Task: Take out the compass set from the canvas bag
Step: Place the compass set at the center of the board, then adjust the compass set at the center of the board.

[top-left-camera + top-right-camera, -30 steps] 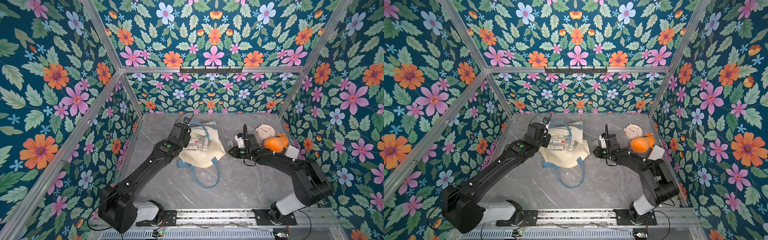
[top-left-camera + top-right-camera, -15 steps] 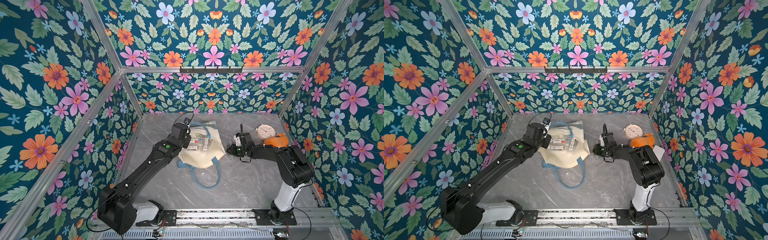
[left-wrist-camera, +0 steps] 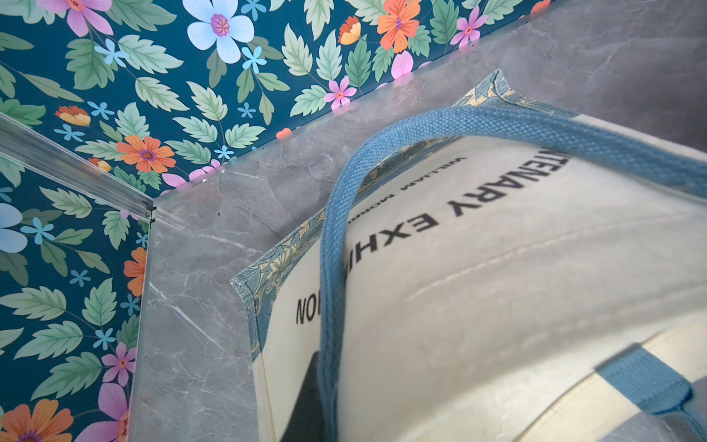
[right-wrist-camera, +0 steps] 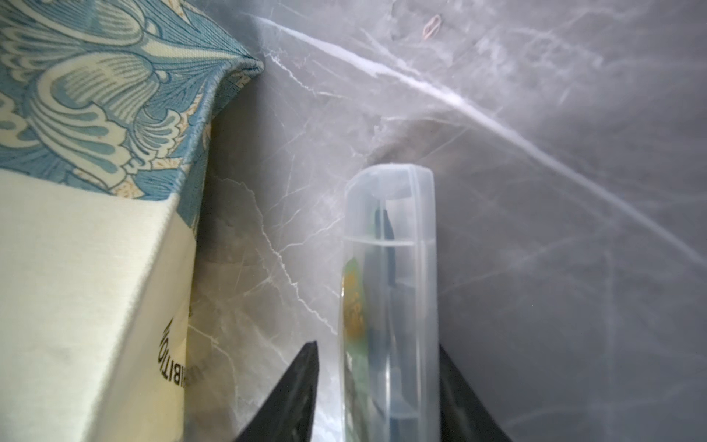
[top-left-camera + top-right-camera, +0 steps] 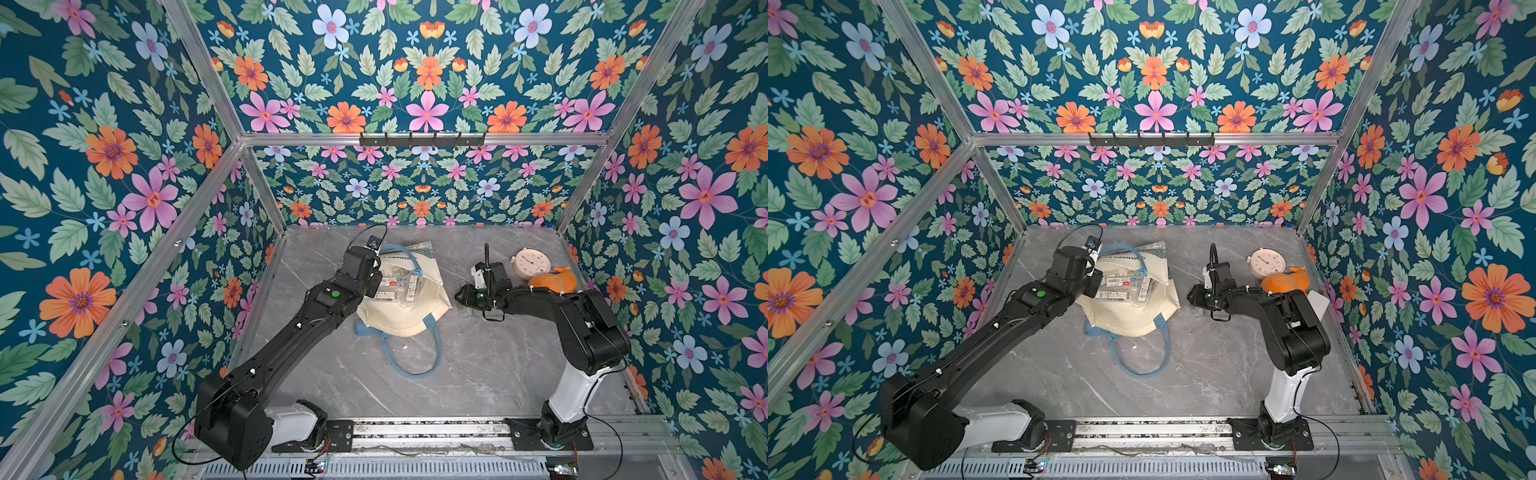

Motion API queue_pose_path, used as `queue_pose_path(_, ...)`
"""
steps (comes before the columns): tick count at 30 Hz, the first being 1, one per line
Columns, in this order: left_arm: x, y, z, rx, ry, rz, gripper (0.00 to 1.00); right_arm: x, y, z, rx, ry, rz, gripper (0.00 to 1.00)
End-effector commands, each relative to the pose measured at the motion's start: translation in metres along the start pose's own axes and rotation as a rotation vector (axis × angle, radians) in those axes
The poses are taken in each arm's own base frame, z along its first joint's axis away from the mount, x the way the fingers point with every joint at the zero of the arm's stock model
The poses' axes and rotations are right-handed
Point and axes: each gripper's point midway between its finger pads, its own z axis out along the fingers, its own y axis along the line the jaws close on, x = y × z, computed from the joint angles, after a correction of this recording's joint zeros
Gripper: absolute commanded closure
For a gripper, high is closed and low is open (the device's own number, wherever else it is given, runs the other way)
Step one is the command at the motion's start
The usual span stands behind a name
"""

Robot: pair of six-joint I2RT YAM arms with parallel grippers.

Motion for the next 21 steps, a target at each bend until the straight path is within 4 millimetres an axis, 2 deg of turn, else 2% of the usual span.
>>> queue_pose_path(1,-0.003,-0.004,0.000,0.021,-0.009,-0.007,1.00,0.016,-0.020,-0.003,0.100,0.064,0.005,0.46)
queue_pose_path(5,-0.003,-0.004,0.001,0.023,-0.008,-0.007,1.00,0.024,-0.030,-0.001,0.175,0.115,0.019,0.39)
queue_pose_path(12,-0.001,-0.006,0.002,0.029,-0.004,-0.005,1.00,0.030,-0.035,0.005,0.297,0.156,-0.033,0.37)
queue_pose_path(17,-0.002,-0.006,0.000,0.032,-0.008,-0.007,1.00,0.032,-0.040,0.003,0.372,0.170,-0.027,0.39)
queue_pose_path(21,-0.003,-0.006,-0.001,0.036,-0.013,-0.009,1.00,0.035,-0.041,0.006,0.395,0.184,0.015,0.48)
